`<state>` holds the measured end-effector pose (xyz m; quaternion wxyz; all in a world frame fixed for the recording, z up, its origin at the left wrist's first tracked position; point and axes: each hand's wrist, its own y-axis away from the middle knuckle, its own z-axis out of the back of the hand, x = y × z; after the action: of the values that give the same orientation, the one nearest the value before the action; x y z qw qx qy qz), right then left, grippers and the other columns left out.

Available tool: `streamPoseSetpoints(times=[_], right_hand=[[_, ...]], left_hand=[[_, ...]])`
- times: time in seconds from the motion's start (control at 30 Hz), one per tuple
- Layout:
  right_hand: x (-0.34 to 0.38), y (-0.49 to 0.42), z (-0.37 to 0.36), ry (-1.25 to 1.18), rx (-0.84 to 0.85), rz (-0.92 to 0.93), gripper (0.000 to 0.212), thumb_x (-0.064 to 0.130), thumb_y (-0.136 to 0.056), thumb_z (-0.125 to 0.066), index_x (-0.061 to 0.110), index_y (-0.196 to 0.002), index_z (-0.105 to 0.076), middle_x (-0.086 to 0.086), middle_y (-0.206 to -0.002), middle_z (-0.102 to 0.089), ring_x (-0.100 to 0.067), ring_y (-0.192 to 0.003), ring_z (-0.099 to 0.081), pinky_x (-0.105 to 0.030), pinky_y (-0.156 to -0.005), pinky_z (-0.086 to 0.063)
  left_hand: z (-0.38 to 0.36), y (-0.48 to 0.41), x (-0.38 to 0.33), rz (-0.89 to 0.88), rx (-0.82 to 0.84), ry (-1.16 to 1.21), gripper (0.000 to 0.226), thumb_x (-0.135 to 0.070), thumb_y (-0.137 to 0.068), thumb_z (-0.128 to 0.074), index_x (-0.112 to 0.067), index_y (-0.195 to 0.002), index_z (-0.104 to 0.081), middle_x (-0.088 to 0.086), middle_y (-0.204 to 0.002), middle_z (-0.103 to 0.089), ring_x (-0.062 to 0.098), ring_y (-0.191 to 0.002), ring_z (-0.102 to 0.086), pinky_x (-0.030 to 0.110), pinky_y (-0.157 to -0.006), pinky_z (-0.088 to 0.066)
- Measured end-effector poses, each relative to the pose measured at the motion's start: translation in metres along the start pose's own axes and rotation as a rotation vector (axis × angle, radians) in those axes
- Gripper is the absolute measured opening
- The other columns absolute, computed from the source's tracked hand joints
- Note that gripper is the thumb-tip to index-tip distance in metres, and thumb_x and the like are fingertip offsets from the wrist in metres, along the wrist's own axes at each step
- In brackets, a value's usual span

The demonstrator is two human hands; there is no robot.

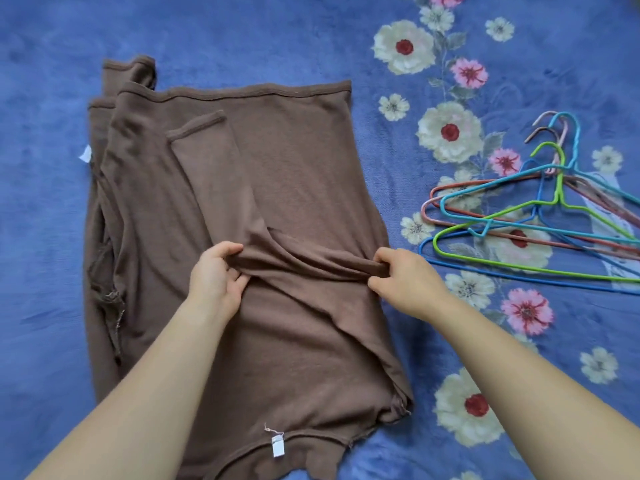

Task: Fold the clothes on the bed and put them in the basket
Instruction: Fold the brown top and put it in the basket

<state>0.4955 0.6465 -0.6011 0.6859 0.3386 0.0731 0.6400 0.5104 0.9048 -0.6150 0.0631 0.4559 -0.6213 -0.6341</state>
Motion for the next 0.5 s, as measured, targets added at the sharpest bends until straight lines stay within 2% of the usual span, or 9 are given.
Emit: streamPoseSetpoints(times=[0.07, 0.13, 0.2, 0.23, 0.3, 0.37, 0.43, 0.5], right_hand=[[0.005, -0.005, 0.003, -0.016, 0.013, -0.054, 0.010, 0.023, -0.075, -0.061, 0.017, -0.080, -0.055, -0.002, -0.079, -0.056, -0.029, -0.086, -0.057, -0.033, -0.066, -0.042], [0.013, -0.010, 0.004, -0.018, 0.040, -0.036, 0.010, 0.024, -0.074, -0.061, 0.018, -0.081, -0.057, -0.001, -0.087, -0.051, -0.028, -0.090, -0.056, -0.034, -0.072, -0.046], [0.020, -0.014, 0.005, -0.055, 0.091, -0.004, 0.015, 0.036, -0.076, -0.063, 0.023, -0.076, -0.056, 0.000, -0.091, -0.044, -0.024, -0.091, -0.054, -0.035, -0.079, -0.046], [0.021, -0.016, 0.005, -0.089, 0.122, 0.004, 0.023, 0.043, -0.077, -0.064, 0.024, -0.069, -0.056, 0.000, -0.090, -0.044, -0.022, -0.089, -0.053, -0.034, -0.078, -0.045], [0.018, -0.024, 0.007, -0.130, 0.167, -0.003, 0.036, 0.048, -0.078, -0.065, 0.023, -0.055, -0.054, -0.002, -0.079, -0.047, -0.016, -0.078, -0.053, -0.031, -0.064, -0.039], [0.013, -0.034, 0.009, -0.148, 0.221, -0.054, 0.045, 0.042, -0.079, -0.069, 0.016, -0.047, -0.050, 0.002, -0.060, -0.044, -0.010, -0.061, -0.045, -0.028, -0.054, -0.032], [0.014, -0.043, 0.013, -0.156, 0.285, -0.120, 0.053, 0.037, -0.079, -0.073, 0.012, -0.042, -0.044, 0.008, -0.043, -0.036, -0.012, -0.051, -0.037, -0.028, -0.051, -0.029], [0.020, -0.051, 0.017, -0.158, 0.360, -0.159, 0.054, 0.034, -0.078, -0.075, 0.012, -0.043, -0.042, 0.005, -0.044, -0.038, -0.014, -0.053, -0.039, -0.027, -0.051, -0.033]], left_hand=[[0.000, -0.004, -0.007, 0.007, 0.018, -0.047, 0.012, -0.002, -0.084, -0.050, -0.011, -0.086, -0.059, 0.004, -0.085, -0.065, 0.019, -0.080, -0.064, 0.024, -0.066, -0.055], [-0.011, -0.011, -0.025, -0.022, 0.089, -0.021, 0.018, -0.006, -0.084, -0.052, -0.008, -0.096, -0.066, 0.007, -0.095, -0.071, 0.022, -0.090, -0.069, 0.027, -0.078, -0.058], [-0.026, -0.018, -0.046, -0.057, 0.098, -0.002, 0.028, -0.013, -0.087, -0.059, -0.005, -0.111, -0.068, 0.009, -0.106, -0.072, 0.024, -0.099, -0.070, 0.035, -0.087, -0.056], [-0.033, -0.022, -0.055, -0.063, 0.091, -0.021, 0.029, -0.018, -0.088, -0.061, -0.006, -0.114, -0.068, 0.008, -0.107, -0.073, 0.023, -0.098, -0.071, 0.036, -0.085, -0.057], [-0.045, -0.032, -0.070, -0.071, 0.081, -0.071, 0.020, -0.023, -0.091, -0.063, -0.011, -0.104, -0.070, 0.004, -0.097, -0.075, 0.018, -0.090, -0.073, 0.033, -0.077, -0.057], [-0.053, -0.041, -0.090, -0.125, 0.109, -0.048, 0.008, -0.018, -0.090, -0.061, -0.014, -0.090, -0.068, 0.002, -0.091, -0.074, 0.018, -0.089, -0.071, 0.034, -0.084, -0.056], [-0.054, -0.047, -0.112, -0.208, 0.193, 0.060, 0.009, -0.009, -0.083, -0.056, -0.013, -0.086, -0.064, 0.005, -0.097, -0.069, 0.023, -0.096, -0.068, 0.036, -0.095, -0.052], [-0.050, -0.049, -0.130, -0.289, 0.231, 0.131, 0.019, -0.001, -0.076, -0.051, -0.012, -0.085, -0.064, 0.006, -0.099, -0.066, 0.024, -0.096, -0.066, 0.036, -0.097, -0.051]])
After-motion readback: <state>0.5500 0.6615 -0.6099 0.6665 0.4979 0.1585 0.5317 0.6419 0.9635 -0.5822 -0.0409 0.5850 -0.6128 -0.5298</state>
